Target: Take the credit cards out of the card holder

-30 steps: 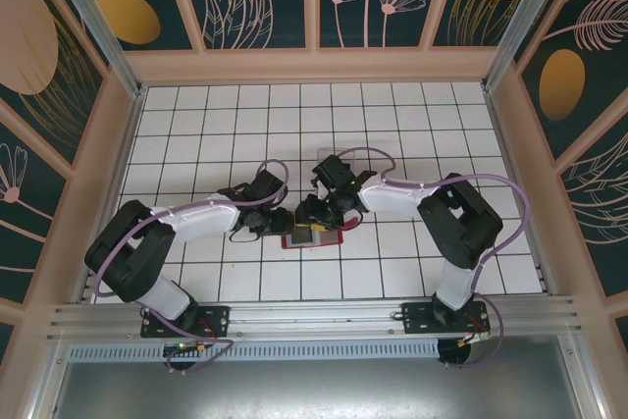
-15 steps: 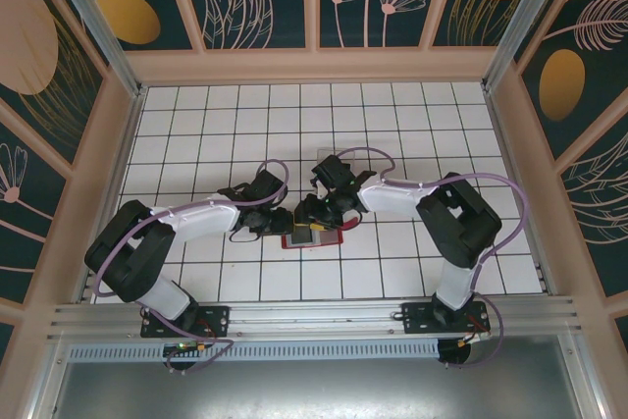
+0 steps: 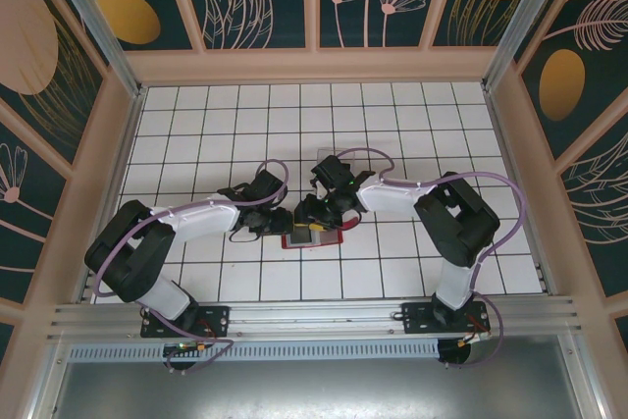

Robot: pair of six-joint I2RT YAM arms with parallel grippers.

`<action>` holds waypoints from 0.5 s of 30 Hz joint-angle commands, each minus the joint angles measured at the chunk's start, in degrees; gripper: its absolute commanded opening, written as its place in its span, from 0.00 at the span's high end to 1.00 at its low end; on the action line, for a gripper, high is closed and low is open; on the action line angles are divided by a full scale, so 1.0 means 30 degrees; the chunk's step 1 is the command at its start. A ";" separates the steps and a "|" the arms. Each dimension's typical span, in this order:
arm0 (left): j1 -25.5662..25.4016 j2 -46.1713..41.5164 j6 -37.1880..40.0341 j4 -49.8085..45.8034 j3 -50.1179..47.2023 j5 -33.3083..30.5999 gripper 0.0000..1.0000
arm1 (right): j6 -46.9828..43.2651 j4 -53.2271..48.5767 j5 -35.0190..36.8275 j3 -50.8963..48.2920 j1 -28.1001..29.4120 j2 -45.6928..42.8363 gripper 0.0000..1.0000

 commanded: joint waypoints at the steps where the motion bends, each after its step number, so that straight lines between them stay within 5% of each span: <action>1: -0.0066 0.0122 0.0382 -0.0627 -0.0322 -0.0432 0.60 | -0.0400 -0.1713 0.1610 0.0755 0.0238 0.0242 0.53; 15: -0.0070 0.0116 0.0411 -0.0707 -0.0357 -0.0567 0.60 | -0.0751 -0.3745 0.3241 0.1808 0.0531 -0.0903 0.53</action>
